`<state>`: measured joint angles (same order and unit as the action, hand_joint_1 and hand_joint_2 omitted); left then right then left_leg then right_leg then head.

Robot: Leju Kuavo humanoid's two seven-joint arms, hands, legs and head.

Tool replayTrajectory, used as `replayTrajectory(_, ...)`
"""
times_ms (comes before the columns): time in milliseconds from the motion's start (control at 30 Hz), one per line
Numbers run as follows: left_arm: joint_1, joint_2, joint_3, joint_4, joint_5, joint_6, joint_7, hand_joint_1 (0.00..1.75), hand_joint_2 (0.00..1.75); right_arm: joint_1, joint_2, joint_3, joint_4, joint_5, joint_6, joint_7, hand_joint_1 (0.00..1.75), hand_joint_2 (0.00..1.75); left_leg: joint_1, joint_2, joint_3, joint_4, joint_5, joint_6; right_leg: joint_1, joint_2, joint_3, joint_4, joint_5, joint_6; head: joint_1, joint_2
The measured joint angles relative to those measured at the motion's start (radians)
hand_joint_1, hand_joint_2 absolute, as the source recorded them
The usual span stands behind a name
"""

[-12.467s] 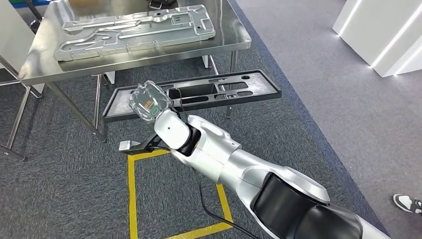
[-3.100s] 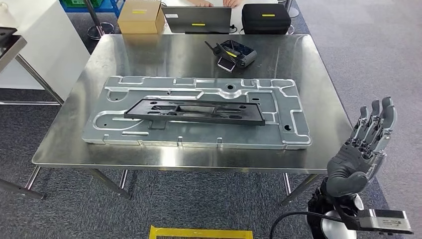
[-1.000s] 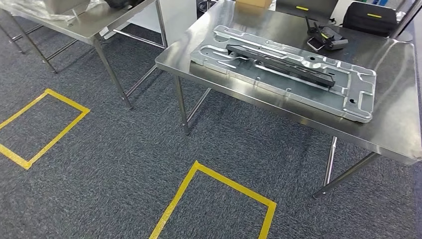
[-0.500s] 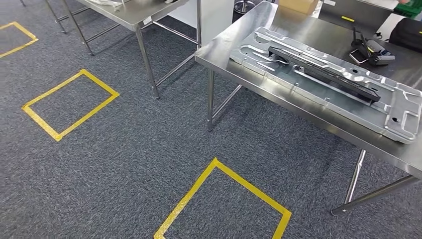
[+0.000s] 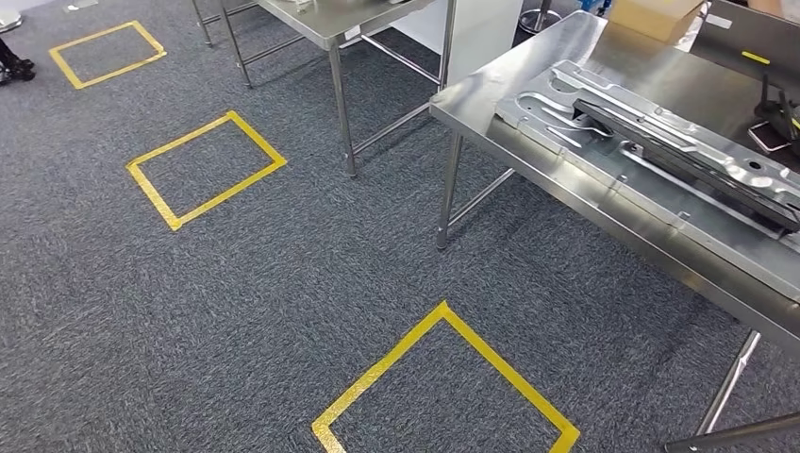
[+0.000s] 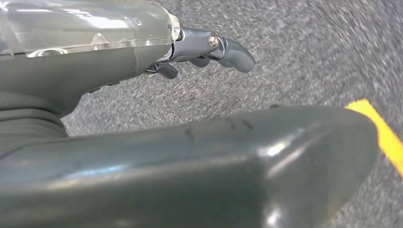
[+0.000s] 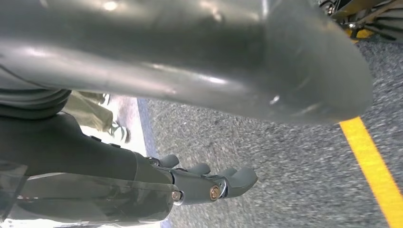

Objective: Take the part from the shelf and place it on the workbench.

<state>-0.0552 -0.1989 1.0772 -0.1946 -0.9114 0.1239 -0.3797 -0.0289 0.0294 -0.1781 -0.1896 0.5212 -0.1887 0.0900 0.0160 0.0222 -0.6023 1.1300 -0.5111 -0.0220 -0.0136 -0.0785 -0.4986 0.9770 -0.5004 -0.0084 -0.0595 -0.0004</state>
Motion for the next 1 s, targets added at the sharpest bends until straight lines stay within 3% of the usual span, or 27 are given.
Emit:
replayTrajectory(67, -0.003, 0.000, -0.001, 0.000, 0.000, 0.001, 0.000, 0.00, 0.00, 0.000, -0.001, 0.000, 0.000, 0.001, 0.001, 0.003, 0.00, 0.00, -0.004, 0.027, 0.058, -0.108, 0.029, 0.009, 0.003, -0.017, 0.001, 0.006, -0.005, 0.012, 0.000, 0.000)
replayTrajectory(100, -0.004, 0.000, -0.001, 0.000, 0.000, 0.001, 0.002, 0.00, 0.00, -0.001, -0.001, -0.001, 0.000, 0.001, 0.001, 0.003, 0.00, 0.00, -0.007, 0.032, 0.065, -0.126, 0.029, 0.016, 0.005, -0.024, 0.001, 0.008, -0.007, 0.018, 0.000, 0.000)
replayTrajectory(167, 0.000, 0.000, -0.001, 0.000, -0.001, 0.003, 0.007, 0.00, 0.00, -0.004, -0.002, -0.002, 0.000, 0.002, 0.000, 0.003, 0.00, 0.00, -0.011, 0.016, 0.061, -0.128, 0.032, 0.031, 0.005, -0.035, 0.001, 0.009, -0.007, 0.029, 0.000, 0.000)
replayTrajectory(233, 0.002, 0.000, -0.001, 0.000, -0.001, 0.005, 0.014, 0.00, 0.00, -0.006, -0.003, -0.002, 0.000, 0.003, -0.003, 0.000, 0.00, 0.00, -0.011, 0.001, 0.059, -0.133, 0.039, 0.044, 0.000, -0.009, -0.008, 0.034, -0.030, 0.040, 0.000, 0.000)
replayTrajectory(267, 0.001, -0.001, -0.001, 0.000, -0.001, 0.007, 0.017, 0.00, 0.00, -0.004, -0.003, -0.003, 0.000, 0.003, -0.005, -0.001, 0.00, 0.00, -0.010, -0.008, 0.058, -0.136, 0.043, 0.051, -0.002, 0.014, -0.026, 0.075, -0.059, 0.043, 0.000, 0.000)
replayTrajectory(333, -0.003, -0.001, -0.001, 0.000, 0.000, 0.011, 0.023, 0.00, 0.00, 0.002, -0.004, -0.005, 0.000, 0.006, -0.007, -0.004, 0.00, 0.00, -0.013, -0.027, 0.051, -0.136, 0.048, 0.059, -0.003, 0.058, -0.086, 0.203, -0.129, 0.043, 0.000, 0.000)
replayTrajectory(367, -0.004, -0.002, -0.001, 0.000, 0.000, 0.013, 0.024, 0.00, 0.00, 0.003, -0.004, -0.005, 0.000, 0.008, -0.008, -0.005, 0.00, 0.00, -0.015, -0.038, 0.048, -0.135, 0.049, 0.061, -0.003, 0.067, -0.116, 0.264, -0.152, 0.043, 0.000, 0.000)
replayTrajectory(400, -0.004, -0.002, -0.001, 0.000, 0.001, 0.015, 0.026, 0.00, 0.00, 0.005, -0.004, -0.005, 0.000, 0.010, -0.008, -0.005, 0.00, 0.00, -0.017, -0.050, 0.047, -0.135, 0.050, 0.062, -0.002, 0.071, -0.134, 0.298, -0.155, 0.041, 0.000, 0.000)
replayTrajectory(433, -0.003, -0.002, -0.001, 0.000, 0.002, 0.017, 0.026, 0.00, 0.00, 0.005, -0.004, -0.006, 0.000, 0.012, -0.008, -0.005, 0.00, 0.00, -0.018, -0.063, 0.046, -0.134, 0.051, 0.062, -0.002, 0.075, -0.134, 0.293, -0.137, 0.039, 0.000, 0.000)
replayTrajectory(467, -0.002, -0.002, -0.001, 0.000, 0.002, 0.017, 0.027, 0.00, 0.00, 0.006, -0.004, -0.006, 0.000, 0.013, -0.008, -0.005, 0.00, 0.00, -0.018, -0.077, 0.047, -0.132, 0.051, 0.062, -0.002, 0.081, -0.117, 0.252, -0.103, 0.036, 0.000, 0.000)
replayTrajectory(533, -0.002, -0.004, -0.001, 0.000, 0.002, 0.018, 0.026, 0.00, 0.00, 0.008, -0.005, -0.006, 0.000, 0.014, -0.008, -0.006, 0.00, 0.00, -0.020, -0.103, 0.046, -0.127, 0.051, 0.059, -0.002, 0.121, -0.058, 0.117, -0.031, 0.027, 0.000, 0.000)
replayTrajectory(600, -0.004, -0.007, -0.001, 0.000, 0.001, 0.017, 0.025, 0.00, 0.00, 0.008, -0.006, -0.007, 0.001, 0.014, -0.008, -0.009, 0.00, 0.00, -0.020, -0.125, 0.038, -0.122, 0.053, 0.049, -0.002, 0.154, -0.026, 0.039, -0.006, 0.019, 0.000, 0.000)
replayTrajectory(633, -0.004, -0.008, -0.001, 0.000, 0.001, 0.017, 0.025, 0.00, 0.00, 0.007, -0.007, -0.007, 0.001, 0.014, -0.008, -0.011, 0.00, 0.00, -0.019, -0.135, 0.034, -0.122, 0.055, 0.042, 0.000, 0.155, -0.024, 0.031, -0.008, 0.016, 0.000, 0.000)
replayTrajectory(700, -0.001, -0.009, -0.001, 0.000, 0.000, 0.017, 0.025, 0.00, 0.00, 0.001, -0.006, -0.007, 0.001, 0.014, -0.008, -0.015, 0.00, 0.00, -0.016, -0.143, 0.028, -0.121, 0.057, 0.030, 0.000, 0.131, -0.021, 0.021, -0.003, 0.005, 0.000, 0.000)
replayTrajectory(767, 0.000, -0.009, -0.001, 0.000, -0.001, 0.016, 0.025, 0.00, 0.00, 0.003, -0.005, -0.007, 0.001, 0.014, -0.008, -0.016, 0.00, 0.00, -0.018, -0.100, 0.006, -0.076, 0.026, 0.020, -0.003, 0.102, -0.015, 0.008, 0.004, -0.009, 0.000, 0.000)
replayTrajectory(833, -0.003, -0.009, -0.001, 0.000, -0.002, 0.016, 0.026, 0.00, 0.00, 0.010, -0.005, -0.007, 0.002, 0.014, -0.007, -0.014, 0.00, 0.00, -0.014, -0.050, -0.049, 0.044, -0.042, 0.011, 0.000, 0.071, -0.012, 0.005, 0.004, -0.016, 0.000, 0.000)
replayTrajectory(900, -0.002, -0.009, -0.001, 0.000, -0.007, 0.015, 0.027, 0.00, 0.00, 0.012, -0.005, -0.008, 0.002, 0.014, -0.004, -0.009, 0.00, 0.00, -0.007, -0.037, -0.098, 0.153, -0.083, 0.002, 0.003, 0.041, -0.013, 0.006, 0.002, -0.018, 0.000, 0.000)
replayTrajectory(933, -0.001, -0.009, -0.001, 0.000, -0.009, 0.015, 0.028, 0.00, 0.00, 0.012, -0.005, -0.008, 0.003, 0.014, -0.003, -0.006, 0.00, 0.00, -0.003, -0.033, -0.098, 0.158, -0.076, -0.001, 0.003, 0.027, -0.013, 0.006, 0.001, -0.017, 0.000, 0.000)
replayTrajectory(967, 0.001, -0.009, -0.002, 0.000, -0.011, 0.015, 0.029, 0.00, 0.00, 0.011, -0.005, -0.008, 0.003, 0.013, -0.002, -0.004, 0.00, 0.00, -0.001, -0.027, -0.076, 0.123, -0.052, -0.004, 0.003, 0.014, -0.012, 0.007, -0.001, -0.014, 0.000, 0.000)
replayTrajectory(1000, 0.001, -0.009, -0.002, 0.000, -0.013, 0.015, 0.030, 0.00, 0.00, 0.010, -0.005, -0.008, 0.003, 0.012, -0.001, -0.002, 0.00, 0.00, 0.000, -0.014, -0.036, 0.053, -0.019, -0.004, 0.003, 0.002, -0.009, 0.007, -0.003, -0.012, 0.000, 0.000)
